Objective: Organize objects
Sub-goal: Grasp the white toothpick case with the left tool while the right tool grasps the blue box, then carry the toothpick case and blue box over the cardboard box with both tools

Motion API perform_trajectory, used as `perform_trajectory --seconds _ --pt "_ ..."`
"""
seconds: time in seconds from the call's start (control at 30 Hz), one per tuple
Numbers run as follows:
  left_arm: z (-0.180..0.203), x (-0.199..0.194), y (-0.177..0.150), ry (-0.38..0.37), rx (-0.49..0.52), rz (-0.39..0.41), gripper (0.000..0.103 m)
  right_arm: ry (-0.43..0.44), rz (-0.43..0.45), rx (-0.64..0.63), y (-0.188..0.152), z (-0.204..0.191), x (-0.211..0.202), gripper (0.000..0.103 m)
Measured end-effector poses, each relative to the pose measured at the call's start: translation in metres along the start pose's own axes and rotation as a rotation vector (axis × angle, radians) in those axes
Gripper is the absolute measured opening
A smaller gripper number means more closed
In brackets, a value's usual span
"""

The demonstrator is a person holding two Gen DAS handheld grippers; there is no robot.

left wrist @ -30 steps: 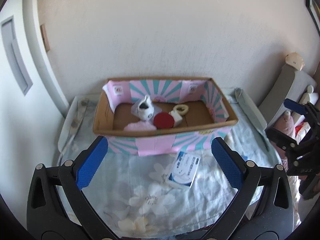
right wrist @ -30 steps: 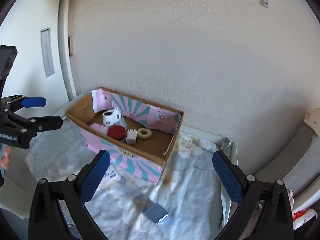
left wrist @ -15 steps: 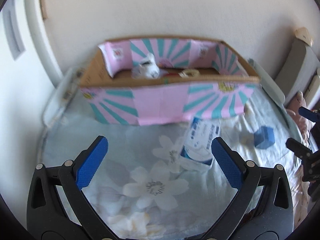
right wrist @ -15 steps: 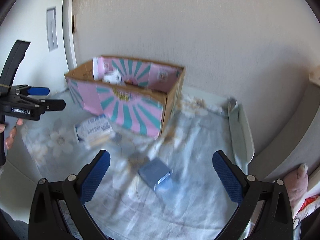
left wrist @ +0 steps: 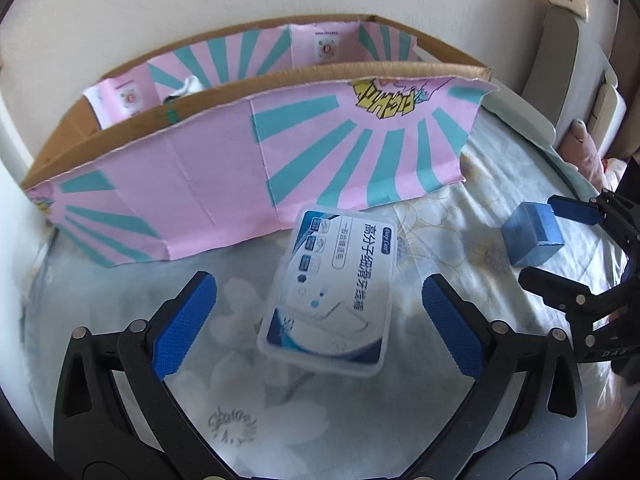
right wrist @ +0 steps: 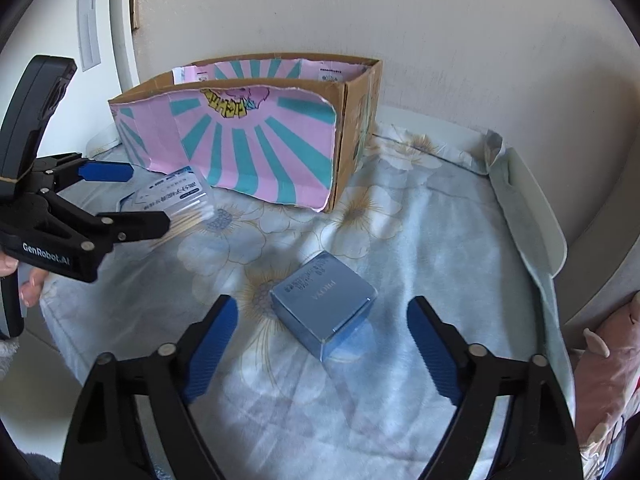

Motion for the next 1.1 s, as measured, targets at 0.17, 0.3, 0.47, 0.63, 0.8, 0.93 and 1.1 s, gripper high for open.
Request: perform_trajectory --seconds 0.17,0.3,0.47,0.63,0.8,0.93,1.1 --pt "0.000 0.015 -0.005 -0.004 0.005 -0.030 0.081 -0.012 -0.018 0.009 -0.001 -0.001 0.012 0.069" --pt "0.005 0.019 -0.009 -0.041 0.002 -0.041 0.066 -0.017 -0.026 0.003 -0.001 -0.001 0.016 0.051" --pt "0.010 0.020 -0.009 -0.050 0.014 -0.041 0.057 -0.038 -0.028 0.011 -0.001 0.000 0.016 0.047" --pt "0.010 0.019 -0.008 -0.061 0.005 -0.047 0.056 -0.039 -0.027 0.017 0.004 0.000 0.013 0.047" --pt "0.010 0.010 -0.001 -0.069 -0.006 -0.033 0.056 -0.039 -0.015 0.021 0.015 -0.001 0.007 0.047" --pt "0.011 -0.006 0.010 -0.072 -0.013 -0.013 0.056 -0.039 -0.007 0.033 0.032 -0.003 -0.004 0.047" --pt "0.006 -0.042 0.037 -0.068 -0.060 -0.001 0.056 -0.059 0.016 0.039 0.067 -0.008 -0.031 0.047"
Point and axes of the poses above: each gripper's, at about its wrist camera, not at the fingertips, and x roughly the way its jaws point, z to its right, y to its top, the point moved 7 cm from there along x, roughly the way its jaws point, and after that the axes turned 11 degrees about z, right-handed, at the moved point
